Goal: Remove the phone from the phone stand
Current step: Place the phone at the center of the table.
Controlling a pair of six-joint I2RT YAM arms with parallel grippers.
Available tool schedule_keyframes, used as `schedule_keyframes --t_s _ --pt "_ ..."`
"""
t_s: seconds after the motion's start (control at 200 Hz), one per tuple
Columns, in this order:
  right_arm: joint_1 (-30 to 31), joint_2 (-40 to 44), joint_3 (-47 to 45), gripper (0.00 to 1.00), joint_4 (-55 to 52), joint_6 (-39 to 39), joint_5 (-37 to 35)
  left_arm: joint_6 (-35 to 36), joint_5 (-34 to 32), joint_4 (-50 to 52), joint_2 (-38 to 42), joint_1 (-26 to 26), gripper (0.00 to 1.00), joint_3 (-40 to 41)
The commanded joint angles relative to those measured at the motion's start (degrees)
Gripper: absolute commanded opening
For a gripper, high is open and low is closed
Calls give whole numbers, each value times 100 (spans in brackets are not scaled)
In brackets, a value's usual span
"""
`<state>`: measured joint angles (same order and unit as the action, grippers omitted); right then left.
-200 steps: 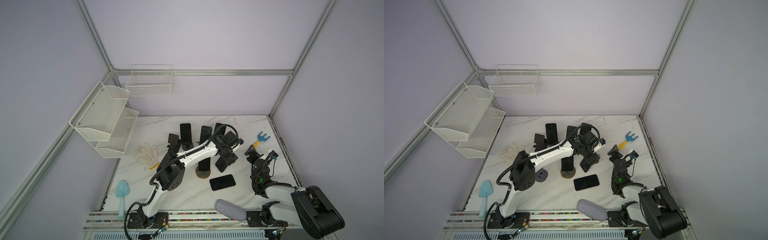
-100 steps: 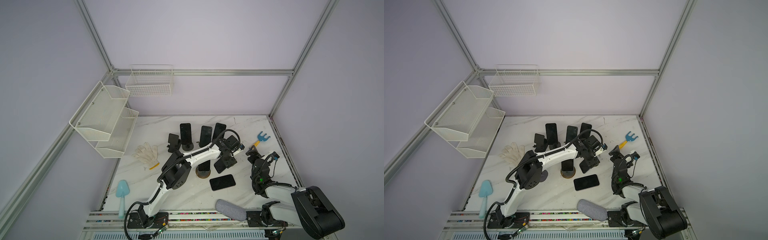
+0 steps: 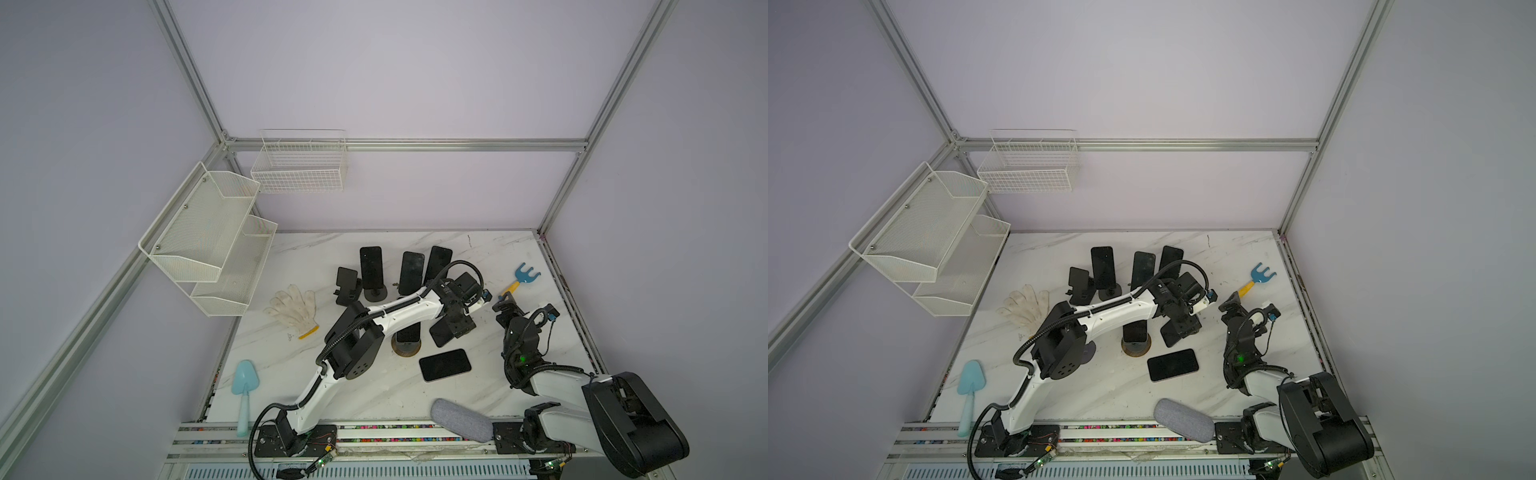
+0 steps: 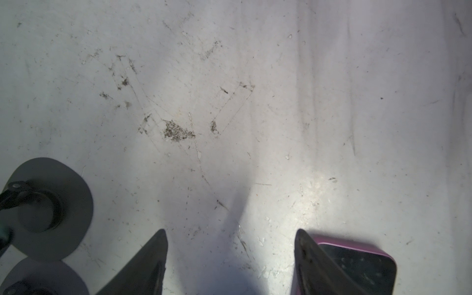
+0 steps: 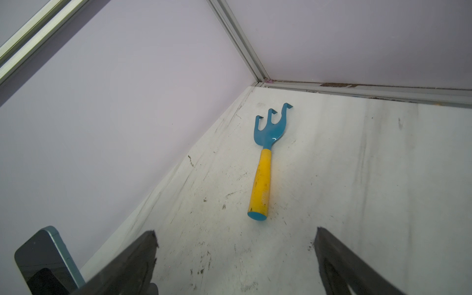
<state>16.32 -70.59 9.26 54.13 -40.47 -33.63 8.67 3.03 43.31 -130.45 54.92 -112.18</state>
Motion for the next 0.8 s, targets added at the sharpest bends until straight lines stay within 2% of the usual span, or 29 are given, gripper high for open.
schedule_keyframes --t_s 0.0,0.28,0.795 --pt "-56 10 63 97 -43 -128 -68 145 188 -123 -260 45 66 -351" --pt "-118 39 50 97 -60 -144 5 108 282 -481 -183 43 66 -1" --pt "-129 5 97 97 -122 -127 49 252 225 -560 -423 46 67 99"
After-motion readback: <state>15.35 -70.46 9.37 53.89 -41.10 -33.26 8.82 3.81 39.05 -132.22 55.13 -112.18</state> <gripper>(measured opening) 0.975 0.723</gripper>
